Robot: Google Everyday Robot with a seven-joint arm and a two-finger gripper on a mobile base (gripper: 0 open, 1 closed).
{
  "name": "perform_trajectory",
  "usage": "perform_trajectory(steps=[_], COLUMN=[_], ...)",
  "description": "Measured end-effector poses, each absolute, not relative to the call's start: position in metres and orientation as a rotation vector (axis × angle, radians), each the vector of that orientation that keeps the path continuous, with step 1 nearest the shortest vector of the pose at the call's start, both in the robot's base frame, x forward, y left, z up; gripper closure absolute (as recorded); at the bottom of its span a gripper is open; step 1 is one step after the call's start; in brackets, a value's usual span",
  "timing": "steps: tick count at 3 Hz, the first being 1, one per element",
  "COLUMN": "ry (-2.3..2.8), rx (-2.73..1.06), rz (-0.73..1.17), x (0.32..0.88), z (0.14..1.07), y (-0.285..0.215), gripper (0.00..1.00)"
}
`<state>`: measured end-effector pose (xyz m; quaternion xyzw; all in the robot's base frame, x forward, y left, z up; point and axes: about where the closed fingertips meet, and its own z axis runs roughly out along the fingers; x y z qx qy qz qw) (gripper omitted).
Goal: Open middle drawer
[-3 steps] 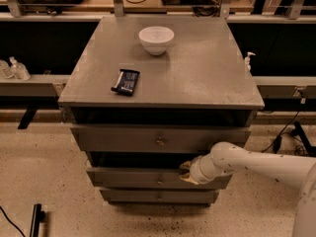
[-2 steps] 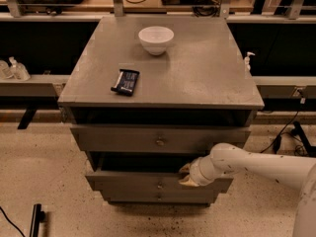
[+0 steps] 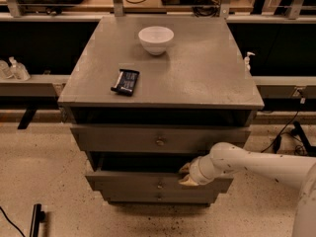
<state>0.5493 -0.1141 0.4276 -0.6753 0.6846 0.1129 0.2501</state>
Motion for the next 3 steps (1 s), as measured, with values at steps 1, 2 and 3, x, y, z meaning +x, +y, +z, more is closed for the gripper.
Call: perform_trajectory(steps=[1,2,3], ry=[1.864,1.864,1.86], rx=[-1.84,-1.84,-1.849], rz=[0.31,0.31,0.307], x=[0.549,0.549,0.528], z=[0.427,0.427,0.439], y=[-0.113,-0.113,-0.122], gripper=[0.31,0.08,0.0])
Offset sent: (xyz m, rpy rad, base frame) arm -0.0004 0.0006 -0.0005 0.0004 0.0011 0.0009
